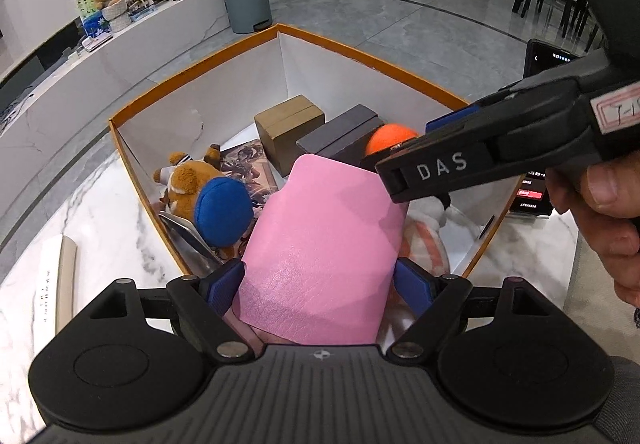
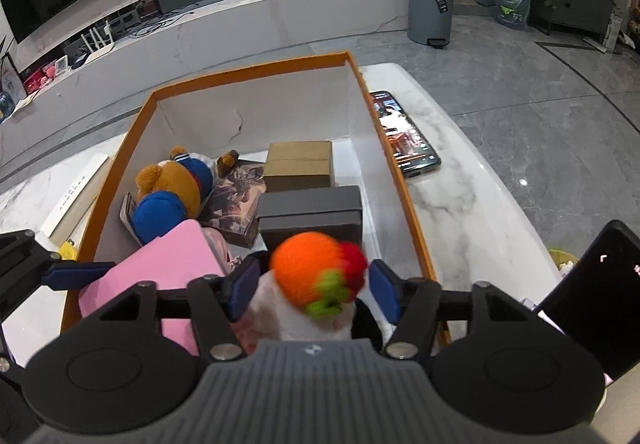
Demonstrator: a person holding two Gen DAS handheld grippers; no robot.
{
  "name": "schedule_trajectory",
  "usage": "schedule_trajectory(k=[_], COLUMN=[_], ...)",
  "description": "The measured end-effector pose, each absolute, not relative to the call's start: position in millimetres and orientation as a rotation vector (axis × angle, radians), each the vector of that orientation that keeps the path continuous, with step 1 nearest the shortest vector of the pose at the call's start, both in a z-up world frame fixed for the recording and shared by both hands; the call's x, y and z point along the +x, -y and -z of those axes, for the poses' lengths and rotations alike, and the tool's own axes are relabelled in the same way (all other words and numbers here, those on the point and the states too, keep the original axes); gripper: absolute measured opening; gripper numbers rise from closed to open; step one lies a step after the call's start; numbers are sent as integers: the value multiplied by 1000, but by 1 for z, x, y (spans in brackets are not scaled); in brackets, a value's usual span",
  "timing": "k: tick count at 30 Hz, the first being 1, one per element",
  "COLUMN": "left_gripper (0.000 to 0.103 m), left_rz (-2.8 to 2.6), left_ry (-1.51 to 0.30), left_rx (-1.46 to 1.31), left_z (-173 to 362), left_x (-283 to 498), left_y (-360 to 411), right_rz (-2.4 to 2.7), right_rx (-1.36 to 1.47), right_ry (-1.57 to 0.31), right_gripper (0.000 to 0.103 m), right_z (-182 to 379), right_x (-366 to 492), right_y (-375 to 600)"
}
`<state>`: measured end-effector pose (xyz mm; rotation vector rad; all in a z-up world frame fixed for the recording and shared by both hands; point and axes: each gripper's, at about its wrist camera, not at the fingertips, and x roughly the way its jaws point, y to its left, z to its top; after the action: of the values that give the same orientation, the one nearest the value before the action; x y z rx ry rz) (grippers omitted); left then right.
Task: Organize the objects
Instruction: 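Lower pink wallet with left tool while right tool lowers crochet ball into orange box, then open both tools releasing the pink wallet and crochet ball in the box, then withdraw both tools from the orange box back over the table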
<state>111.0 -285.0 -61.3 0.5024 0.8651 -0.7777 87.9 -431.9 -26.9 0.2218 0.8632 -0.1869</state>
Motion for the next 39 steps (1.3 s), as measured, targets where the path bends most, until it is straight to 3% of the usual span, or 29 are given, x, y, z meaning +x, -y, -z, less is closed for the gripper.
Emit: schedule_trajectory(k=[19,22,28,39], left_gripper=[98,103,103,103], left_rz=[785,839,808,607], left_ry=[-857,-827,-782,-744], left_rx=[388,261,146,40], left_z=[44,34,17,4], left_x=[115,117,124,148], left_y=[272,263,247,137], right_rz=[183,185,175,61], right_rx=[240,241,270,235], right_ry=[-789,-784,-770,-724], right_gripper=[70,70,70,71], right_z=[-7,-11,-15,-30], right_x=[81,79,78,101], right_y=[424,425,429,373])
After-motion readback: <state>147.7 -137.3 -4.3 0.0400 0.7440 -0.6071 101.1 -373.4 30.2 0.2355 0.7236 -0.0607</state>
